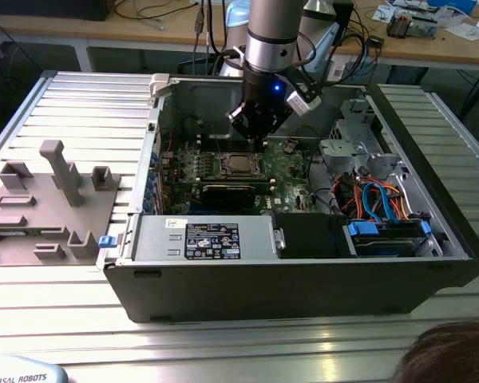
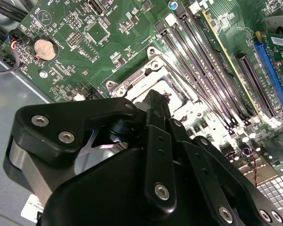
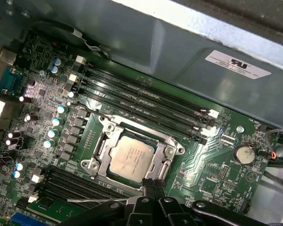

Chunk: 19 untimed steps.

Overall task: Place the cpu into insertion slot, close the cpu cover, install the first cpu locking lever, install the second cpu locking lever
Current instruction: 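Install the first cpu locking lever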

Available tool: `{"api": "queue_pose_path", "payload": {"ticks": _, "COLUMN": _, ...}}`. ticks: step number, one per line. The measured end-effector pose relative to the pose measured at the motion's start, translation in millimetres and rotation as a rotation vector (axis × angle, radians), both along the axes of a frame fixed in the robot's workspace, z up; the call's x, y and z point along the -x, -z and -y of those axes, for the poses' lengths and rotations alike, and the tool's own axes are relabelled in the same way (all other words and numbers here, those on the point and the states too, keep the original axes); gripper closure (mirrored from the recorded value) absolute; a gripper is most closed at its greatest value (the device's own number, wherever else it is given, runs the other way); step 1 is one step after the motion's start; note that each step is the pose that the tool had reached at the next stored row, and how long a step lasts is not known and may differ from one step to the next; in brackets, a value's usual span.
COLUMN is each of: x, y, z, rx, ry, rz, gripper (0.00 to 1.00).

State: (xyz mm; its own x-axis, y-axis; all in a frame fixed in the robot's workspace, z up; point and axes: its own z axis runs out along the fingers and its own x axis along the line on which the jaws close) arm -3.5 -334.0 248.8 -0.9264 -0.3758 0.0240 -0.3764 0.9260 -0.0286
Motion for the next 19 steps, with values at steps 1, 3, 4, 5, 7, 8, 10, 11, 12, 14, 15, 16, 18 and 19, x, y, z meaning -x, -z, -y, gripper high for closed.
{"api": "queue_pose_path", "payload": {"ticks": 1, "x": 0.0, "y": 0.0, "z": 0.0, "rx": 0.0000, "ry": -0.001, "rz": 0.0000, "gripper": 0.89}}
{"api": "queue_pose_path", "payload": {"ticks": 3, "x": 0.0, "y": 0.0, "z": 0.0, "rx": 0.0000, "ry": -0.004, "rz": 0.0000, "gripper": 0.89}}
{"api": "queue_pose_path", "payload": {"ticks": 4, "x": 0.0, "y": 0.0, "z": 0.0, "rx": 0.0000, "ry": -0.005, "rz": 0.0000, "gripper": 0.89}}
{"api": "queue_pose_path", "payload": {"ticks": 5, "x": 0.0, "y": 0.0, "z": 0.0, "rx": 0.0000, "ry": -0.007, "rz": 0.0000, "gripper": 0.89}}
{"api": "queue_pose_path", "payload": {"ticks": 7, "x": 0.0, "y": 0.0, "z": 0.0, "rx": 0.0000, "ry": -0.009, "rz": 0.0000, "gripper": 0.89}}
{"api": "queue_pose_path", "payload": {"ticks": 8, "x": 0.0, "y": 0.0, "z": 0.0, "rx": 0.0000, "ry": -0.010, "rz": 0.0000, "gripper": 0.89}}
{"api": "queue_pose_path", "payload": {"ticks": 10, "x": 0.0, "y": 0.0, "z": 0.0, "rx": 0.0000, "ry": -0.012, "rz": 0.0000, "gripper": 0.89}}
{"api": "queue_pose_path", "payload": {"ticks": 11, "x": 0.0, "y": 0.0, "z": 0.2, "rx": -0.0005, "ry": -0.012, "rz": 0.0001, "gripper": 0.89}}
{"api": "queue_pose_path", "payload": {"ticks": 12, "x": 0.1, "y": 0.0, "z": 0.4, "rx": -0.0019, "ry": -0.012, "rz": 0.0001, "gripper": 0.89}}
{"api": "queue_pose_path", "payload": {"ticks": 14, "x": 0.1, "y": 0.0, "z": 0.4, "rx": -0.0023, "ry": -0.014, "rz": 0.0000, "gripper": 0.89}}
{"api": "queue_pose_path", "payload": {"ticks": 15, "x": 0.1, "y": 0.0, "z": 0.5, "rx": -0.0023, "ry": -0.015, "rz": 0.0000, "gripper": 0.89}}
{"api": "queue_pose_path", "payload": {"ticks": 16, "x": 0.1, "y": 0.0, "z": 0.5, "rx": -0.0024, "ry": -0.017, "rz": 0.0000, "gripper": 0.89}}
{"api": "queue_pose_path", "payload": {"ticks": 18, "x": 0.0, "y": 0.0, "z": 0.5, "rx": -0.0025, "ry": -0.020, "rz": 0.0000, "gripper": 0.89}}
{"api": "queue_pose_path", "payload": {"ticks": 19, "x": 0.0, "y": 0.0, "z": 0.5, "rx": -0.0025, "ry": -0.024, "rz": 0.0000, "gripper": 0.89}}
